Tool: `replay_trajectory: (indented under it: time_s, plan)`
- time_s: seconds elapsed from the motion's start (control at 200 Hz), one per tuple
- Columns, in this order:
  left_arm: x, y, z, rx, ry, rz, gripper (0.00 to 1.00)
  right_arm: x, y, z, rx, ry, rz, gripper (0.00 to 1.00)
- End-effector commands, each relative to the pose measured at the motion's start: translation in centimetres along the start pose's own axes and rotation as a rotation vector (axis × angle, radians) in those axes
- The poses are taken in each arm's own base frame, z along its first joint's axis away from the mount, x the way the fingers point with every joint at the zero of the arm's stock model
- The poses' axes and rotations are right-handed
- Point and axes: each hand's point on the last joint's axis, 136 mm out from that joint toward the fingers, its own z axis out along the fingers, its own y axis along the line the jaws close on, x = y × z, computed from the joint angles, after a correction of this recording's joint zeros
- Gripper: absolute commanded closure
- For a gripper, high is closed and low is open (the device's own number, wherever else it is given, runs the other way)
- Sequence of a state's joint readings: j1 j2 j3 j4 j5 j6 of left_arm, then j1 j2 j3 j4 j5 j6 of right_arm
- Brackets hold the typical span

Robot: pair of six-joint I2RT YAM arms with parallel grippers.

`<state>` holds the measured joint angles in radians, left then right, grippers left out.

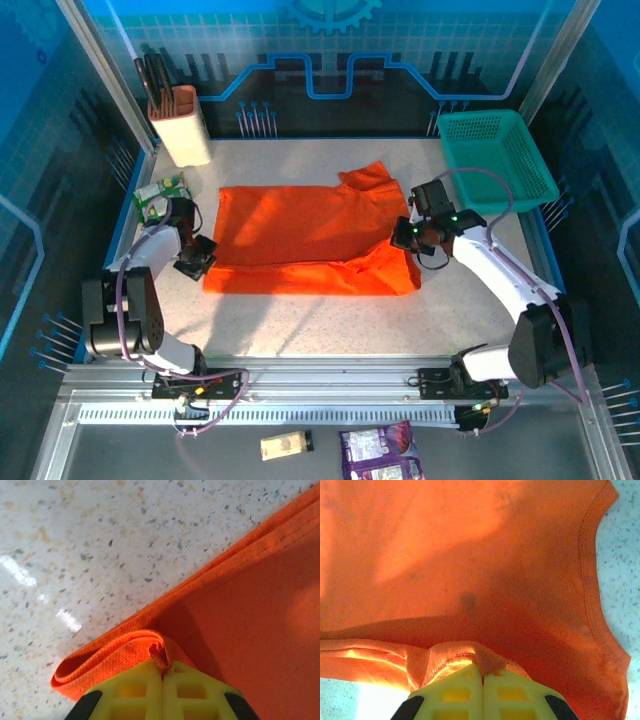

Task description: Fold the inside-out t-shirt

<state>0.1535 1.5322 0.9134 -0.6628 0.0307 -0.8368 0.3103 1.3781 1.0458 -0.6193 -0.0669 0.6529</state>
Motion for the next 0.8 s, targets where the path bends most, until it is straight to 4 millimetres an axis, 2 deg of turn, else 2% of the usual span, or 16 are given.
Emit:
replay_trajectory:
  time_s: [0.0, 0.125, 0.275, 0.395, 0.51, 0.795]
  plan:
    - [-1.1, -1.0, -0.3, 0.015, -0.019, 0.043, 1.00, -1.8, 0.7, 0.2, -0.034, -0.023, -0.031, 1.00]
    - [-1.3, -1.1, -0.2, 0.013, -0.022, 0.052, 1.00, -2.0, 0.6, 1.2, -0.033, 0.002, -0.033, 1.00]
    - [-1.5, -1.8, -0.5, 0.027, -0.023, 0.078, 0.88, -2.3, 0.1, 2.2, -0.003, 0.020, -0.034, 1.00]
    - [-2.0, -2.5, -1.4, 0.047, -0.043, 0.102, 0.80, -2.8, -0.9, 2.0, 0.067, 0.006, -0.033, 0.98]
    - [-2.2, -2.9, -2.3, 0.060, -0.059, 0.128, 0.76, -3.0, -2.0, 1.3, 0.132, -0.015, -0.037, 1.00]
    - [-0.9, -3.4, -2.8, 0.078, -0.047, 0.200, 0.74, -2.6, -2.9, 1.5, 0.167, -0.015, -0.037, 0.97]
